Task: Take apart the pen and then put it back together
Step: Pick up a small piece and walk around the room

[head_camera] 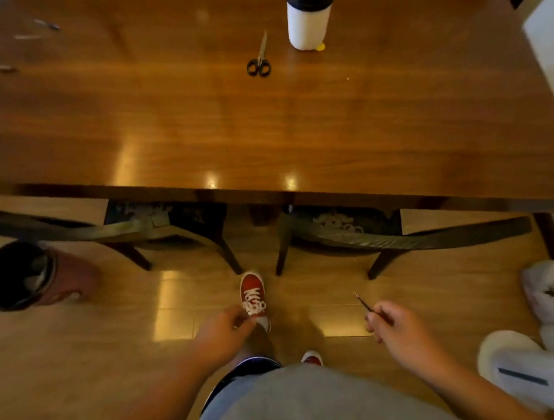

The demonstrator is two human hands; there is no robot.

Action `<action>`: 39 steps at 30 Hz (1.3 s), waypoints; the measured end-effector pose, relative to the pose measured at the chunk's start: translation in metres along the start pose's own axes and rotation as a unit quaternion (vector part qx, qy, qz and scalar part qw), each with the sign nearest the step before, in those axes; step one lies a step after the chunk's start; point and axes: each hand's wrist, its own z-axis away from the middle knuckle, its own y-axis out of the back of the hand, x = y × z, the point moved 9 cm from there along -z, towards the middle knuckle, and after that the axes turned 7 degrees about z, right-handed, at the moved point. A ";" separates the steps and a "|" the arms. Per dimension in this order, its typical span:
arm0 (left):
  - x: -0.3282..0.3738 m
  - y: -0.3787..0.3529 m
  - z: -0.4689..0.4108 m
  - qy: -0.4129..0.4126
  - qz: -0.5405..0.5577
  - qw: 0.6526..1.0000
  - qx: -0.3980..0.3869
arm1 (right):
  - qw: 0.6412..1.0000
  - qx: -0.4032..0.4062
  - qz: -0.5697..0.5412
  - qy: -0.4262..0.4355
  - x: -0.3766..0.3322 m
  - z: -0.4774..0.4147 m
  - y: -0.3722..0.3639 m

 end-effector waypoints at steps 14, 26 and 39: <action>-0.334 -0.071 0.260 0.355 0.284 0.882 0.128 | 0.938 -0.176 0.251 0.163 -0.155 0.005 -0.229; -0.512 -0.091 0.388 0.431 0.479 0.742 0.185 | 0.825 -0.276 0.399 0.289 -0.337 0.099 -0.511; -0.613 0.143 0.316 0.353 0.500 0.743 0.271 | 0.828 -0.217 0.476 0.202 -0.428 0.006 -0.571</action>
